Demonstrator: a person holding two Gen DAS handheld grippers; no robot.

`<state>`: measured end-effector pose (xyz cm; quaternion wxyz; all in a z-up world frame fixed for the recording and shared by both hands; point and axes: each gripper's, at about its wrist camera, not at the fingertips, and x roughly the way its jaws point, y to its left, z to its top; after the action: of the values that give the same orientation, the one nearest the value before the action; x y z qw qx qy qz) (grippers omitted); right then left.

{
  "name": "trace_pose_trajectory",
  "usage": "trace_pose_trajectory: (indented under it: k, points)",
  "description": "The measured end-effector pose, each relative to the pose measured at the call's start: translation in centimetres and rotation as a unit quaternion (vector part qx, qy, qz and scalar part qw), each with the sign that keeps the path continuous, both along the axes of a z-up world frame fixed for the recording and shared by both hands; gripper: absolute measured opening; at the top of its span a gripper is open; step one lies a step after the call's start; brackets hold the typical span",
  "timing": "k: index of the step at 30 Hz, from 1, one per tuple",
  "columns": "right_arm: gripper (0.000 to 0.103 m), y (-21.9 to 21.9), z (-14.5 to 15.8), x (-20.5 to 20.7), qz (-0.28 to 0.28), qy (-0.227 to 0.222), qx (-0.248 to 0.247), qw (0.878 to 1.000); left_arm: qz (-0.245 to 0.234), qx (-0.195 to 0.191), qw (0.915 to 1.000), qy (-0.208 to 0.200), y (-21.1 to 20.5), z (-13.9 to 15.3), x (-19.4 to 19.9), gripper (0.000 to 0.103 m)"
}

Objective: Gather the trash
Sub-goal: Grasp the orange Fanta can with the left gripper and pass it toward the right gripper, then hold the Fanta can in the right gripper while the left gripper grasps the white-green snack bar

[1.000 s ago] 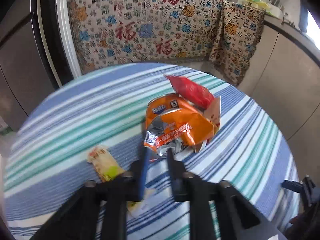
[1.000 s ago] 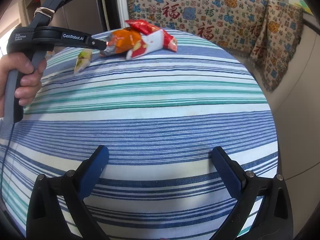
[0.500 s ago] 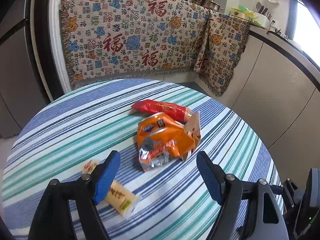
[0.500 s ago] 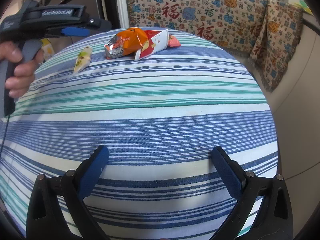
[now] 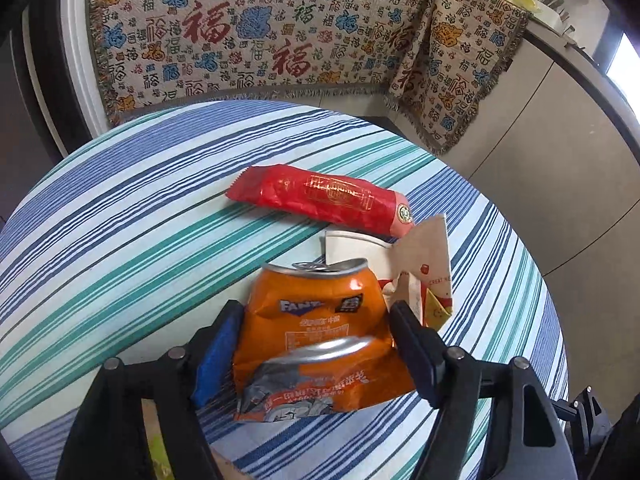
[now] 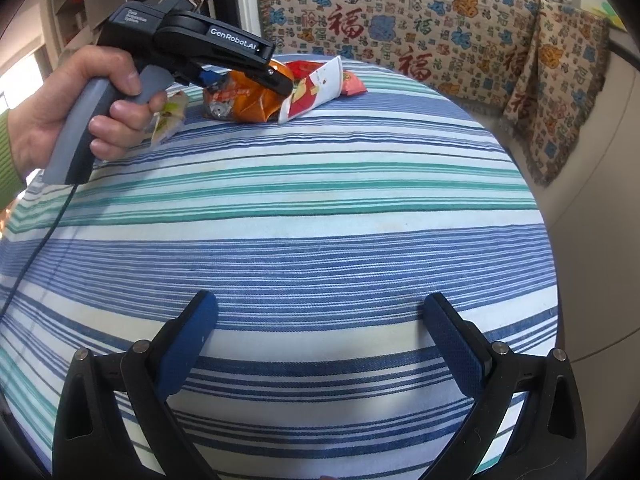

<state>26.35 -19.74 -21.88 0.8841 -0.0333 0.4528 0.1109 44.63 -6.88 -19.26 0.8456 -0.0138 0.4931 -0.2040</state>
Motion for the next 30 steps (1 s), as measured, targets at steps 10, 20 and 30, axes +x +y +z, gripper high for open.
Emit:
trace_pose_trajectory:
  k: [10, 20, 30]
  points:
    - [0.103, -0.1, 0.0, 0.0, 0.000, 0.000, -0.001, 1.000, 0.005, -0.086, 0.9963, 0.002, 6.5, 5.1, -11.4, 0.000]
    - [0.103, -0.3, 0.0, -0.1, -0.004, 0.000, -0.003, 1.000, 0.024, -0.047, 0.9984, -0.018, 9.8, 1.2, -22.0, 0.071]
    - [0.099, 2.7, 2.9, 1.7, 0.082, -0.025, 0.077, 0.993, 0.065, 0.035, 0.9959, -0.052, 8.8, -0.9, -19.5, 0.081]
